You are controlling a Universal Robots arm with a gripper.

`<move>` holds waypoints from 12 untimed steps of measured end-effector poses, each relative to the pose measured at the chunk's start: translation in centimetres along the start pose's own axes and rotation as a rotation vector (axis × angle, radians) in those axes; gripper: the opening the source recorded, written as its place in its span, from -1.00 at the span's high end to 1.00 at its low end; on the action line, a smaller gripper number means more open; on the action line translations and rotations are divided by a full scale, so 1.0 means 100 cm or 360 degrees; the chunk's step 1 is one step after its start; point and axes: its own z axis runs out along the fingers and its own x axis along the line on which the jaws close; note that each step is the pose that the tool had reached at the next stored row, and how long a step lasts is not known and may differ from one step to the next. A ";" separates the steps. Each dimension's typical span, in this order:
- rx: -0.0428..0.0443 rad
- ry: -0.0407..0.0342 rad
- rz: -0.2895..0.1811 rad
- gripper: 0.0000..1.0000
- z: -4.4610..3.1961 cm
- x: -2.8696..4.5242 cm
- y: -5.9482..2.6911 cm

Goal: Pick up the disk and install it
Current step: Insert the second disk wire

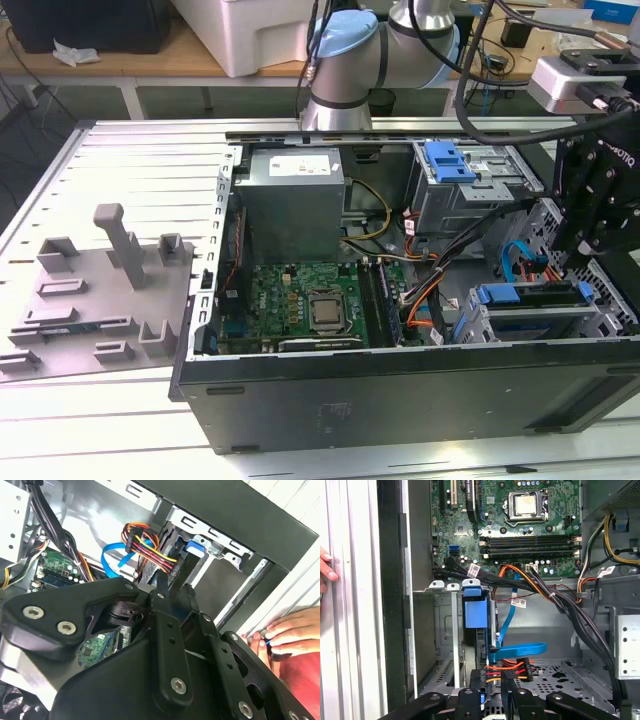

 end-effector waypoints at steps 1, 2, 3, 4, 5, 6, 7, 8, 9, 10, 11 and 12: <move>0.0000 0.0000 0.0000 0.40 0.0001 -0.0004 0.0000; 0.0000 0.0000 0.0000 0.40 0.0003 -0.0004 0.0000; 0.0000 0.0000 0.0000 0.40 0.0006 -0.0005 0.0002; 0.0000 0.0000 -0.0001 0.40 0.0009 -0.0005 0.0008; 0.0000 0.0000 -0.0001 0.40 0.0012 -0.0005 0.0015; 0.0000 0.0000 -0.0002 0.40 0.0018 -0.0004 0.0031; 0.0000 0.0000 -0.0003 0.40 0.0025 -0.0004 0.0047; 0.0000 0.0000 -0.0003 0.40 0.0030 -0.0004 0.0060; 0.0000 0.0000 -0.0004 0.40 0.0034 -0.0004 0.0074; 0.0000 0.0000 -0.0005 0.40 0.0045 -0.0004 0.0098; 0.0000 0.0000 -0.0006 0.40 0.0054 -0.0003 0.0123; 0.0000 0.0000 -0.0006 0.40 0.0060 -0.0003 0.0135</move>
